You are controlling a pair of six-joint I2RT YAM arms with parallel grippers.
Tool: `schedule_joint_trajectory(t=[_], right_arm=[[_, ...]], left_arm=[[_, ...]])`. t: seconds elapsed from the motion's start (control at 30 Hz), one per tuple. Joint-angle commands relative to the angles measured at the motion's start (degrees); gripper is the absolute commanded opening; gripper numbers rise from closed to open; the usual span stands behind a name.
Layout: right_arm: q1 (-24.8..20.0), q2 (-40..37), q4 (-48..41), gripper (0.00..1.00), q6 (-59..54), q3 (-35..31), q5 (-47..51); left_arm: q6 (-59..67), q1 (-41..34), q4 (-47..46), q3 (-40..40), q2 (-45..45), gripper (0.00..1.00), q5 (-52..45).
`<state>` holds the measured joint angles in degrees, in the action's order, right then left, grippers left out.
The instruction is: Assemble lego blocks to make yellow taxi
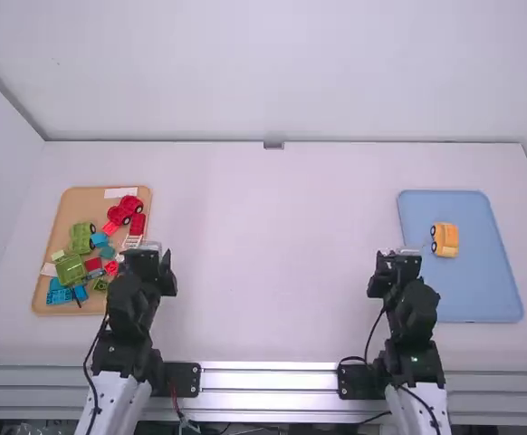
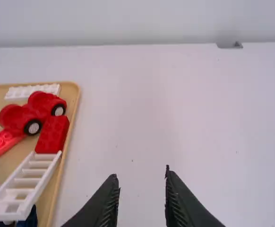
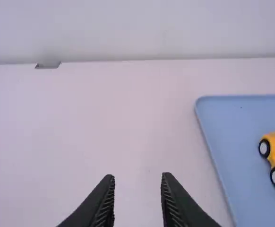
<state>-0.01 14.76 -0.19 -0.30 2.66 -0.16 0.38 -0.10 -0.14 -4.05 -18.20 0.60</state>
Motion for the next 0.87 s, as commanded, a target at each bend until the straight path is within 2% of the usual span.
schedule_joint_trajectory(t=[0.0, 0.47, 0.83], right_arm=[[0.01, -2.74, 0.19, 0.2, 0.3, -2.66, 0.16], [0.01, -13.59, 0.19, 0.01, 0.3, -2.66, 0.16], [0.01, -14.76, 0.19, 0.0, 0.3, -2.66, 0.16]], left_arm=[[-0.38, 0.1, 0.14, 2.64, 2.71, 0.2, -0.6], [-0.38, 0.1, 0.14, 4.05, 14.21, 0.0, -0.6], [-0.38, 0.1, 0.14, 4.05, 18.2, 0.0, -0.6]])
